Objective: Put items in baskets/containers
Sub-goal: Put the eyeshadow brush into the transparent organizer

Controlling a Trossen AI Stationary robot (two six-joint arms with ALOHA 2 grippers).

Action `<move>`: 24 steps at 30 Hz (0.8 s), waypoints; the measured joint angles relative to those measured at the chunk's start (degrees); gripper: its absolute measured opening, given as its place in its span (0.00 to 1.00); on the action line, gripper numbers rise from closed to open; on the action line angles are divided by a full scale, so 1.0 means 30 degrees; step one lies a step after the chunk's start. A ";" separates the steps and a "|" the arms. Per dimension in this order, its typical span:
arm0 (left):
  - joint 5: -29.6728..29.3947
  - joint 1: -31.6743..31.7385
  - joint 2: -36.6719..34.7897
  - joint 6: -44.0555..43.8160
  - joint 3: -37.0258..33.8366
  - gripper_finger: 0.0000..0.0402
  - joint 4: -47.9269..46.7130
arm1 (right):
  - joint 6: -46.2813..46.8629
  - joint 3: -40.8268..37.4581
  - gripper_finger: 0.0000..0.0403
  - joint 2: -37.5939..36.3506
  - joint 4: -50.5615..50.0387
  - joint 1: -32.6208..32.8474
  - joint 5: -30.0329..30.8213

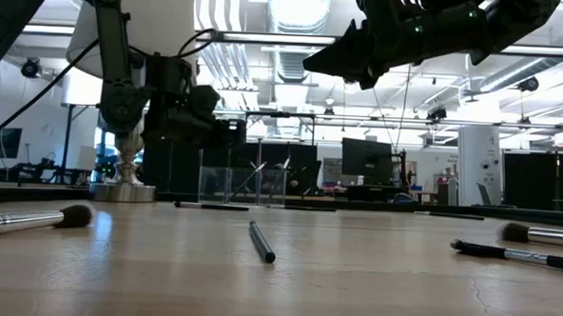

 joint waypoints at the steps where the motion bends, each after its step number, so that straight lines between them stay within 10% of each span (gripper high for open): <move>1: -0.0102 -0.0003 0.0051 0.0125 0.0161 0.03 -0.0234 | 0.0000 -0.0007 0.02 0.0000 0.0000 0.0014 -0.0007; 24: -0.3614 -0.0029 -0.0852 -0.2217 0.0383 0.10 -0.4112 | -0.0139 -0.0007 0.02 -0.0007 -0.0027 0.0015 -0.0015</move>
